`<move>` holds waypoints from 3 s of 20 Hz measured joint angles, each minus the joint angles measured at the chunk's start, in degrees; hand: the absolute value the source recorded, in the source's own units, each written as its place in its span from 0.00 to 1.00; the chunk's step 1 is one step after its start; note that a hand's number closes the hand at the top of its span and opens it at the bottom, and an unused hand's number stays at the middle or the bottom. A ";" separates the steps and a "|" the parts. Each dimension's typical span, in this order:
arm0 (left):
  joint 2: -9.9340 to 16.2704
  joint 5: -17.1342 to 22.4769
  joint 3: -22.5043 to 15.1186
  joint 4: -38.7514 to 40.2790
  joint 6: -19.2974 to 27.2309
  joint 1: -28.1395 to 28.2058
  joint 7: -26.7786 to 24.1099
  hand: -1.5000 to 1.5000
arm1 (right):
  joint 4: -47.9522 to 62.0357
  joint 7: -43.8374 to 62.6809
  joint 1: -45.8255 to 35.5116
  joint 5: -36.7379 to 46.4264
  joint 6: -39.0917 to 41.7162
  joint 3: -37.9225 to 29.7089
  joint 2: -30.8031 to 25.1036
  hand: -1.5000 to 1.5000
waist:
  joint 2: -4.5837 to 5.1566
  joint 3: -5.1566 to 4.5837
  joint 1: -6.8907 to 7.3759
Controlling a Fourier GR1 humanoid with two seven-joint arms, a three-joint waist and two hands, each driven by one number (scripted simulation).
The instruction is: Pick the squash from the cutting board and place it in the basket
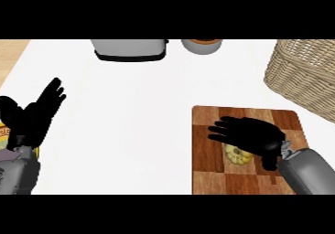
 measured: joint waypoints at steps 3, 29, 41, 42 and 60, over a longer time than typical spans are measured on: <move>-0.37 -0.39 0.01 0.91 0.03 -0.84 0.20 0.50 | 1.71 -1.88 -0.12 3.08 -2.54 1.24 -0.39 1.00 | 0.02 0.01 0.05; -1.28 -1.30 0.77 0.11 -0.18 -0.68 0.20 0.50 | 0.17 47.86 8.53 -16.02 -18.21 -14.67 24.79 1.00 | -0.32 -0.16 -0.21; -1.29 -1.77 0.57 -0.06 -0.12 -0.94 0.84 0.50 | -16.14 77.66 -3.60 -18.30 -45.09 2.24 26.64 1.00 | -0.35 -0.05 0.35; -1.52 -1.89 0.55 0.00 0.07 -0.71 0.72 0.50 | -17.48 81.08 -5.10 -16.39 -44.40 2.54 26.67 1.00 | -0.35 -0.06 0.21; -1.28 -1.72 1.22 -0.85 -1.31 -0.48 1.12 0.50 | -8.17 90.25 -32.71 -11.17 -33.75 -20.30 20.22 1.00 | 0.00 -0.03 0.29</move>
